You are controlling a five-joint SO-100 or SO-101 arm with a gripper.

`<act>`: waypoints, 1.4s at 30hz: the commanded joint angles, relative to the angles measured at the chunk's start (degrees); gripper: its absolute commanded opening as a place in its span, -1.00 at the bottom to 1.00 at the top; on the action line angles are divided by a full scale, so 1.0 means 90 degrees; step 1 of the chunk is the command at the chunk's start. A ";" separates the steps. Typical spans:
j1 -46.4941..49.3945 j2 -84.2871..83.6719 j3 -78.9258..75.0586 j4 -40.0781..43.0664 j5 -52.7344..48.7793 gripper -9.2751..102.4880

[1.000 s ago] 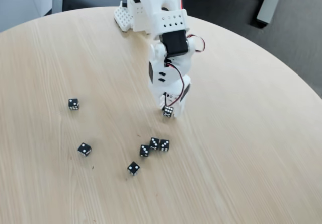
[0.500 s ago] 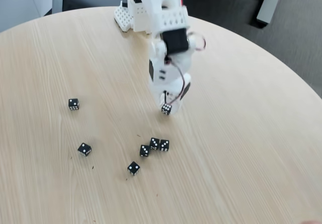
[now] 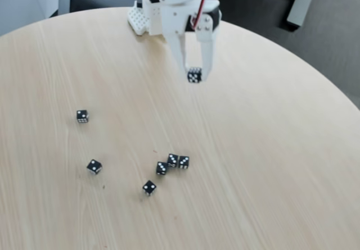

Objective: Pick up the dice with number 6

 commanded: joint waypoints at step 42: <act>0.1104 0.6113 0.7324 -0.0674 -0.5156 -0.83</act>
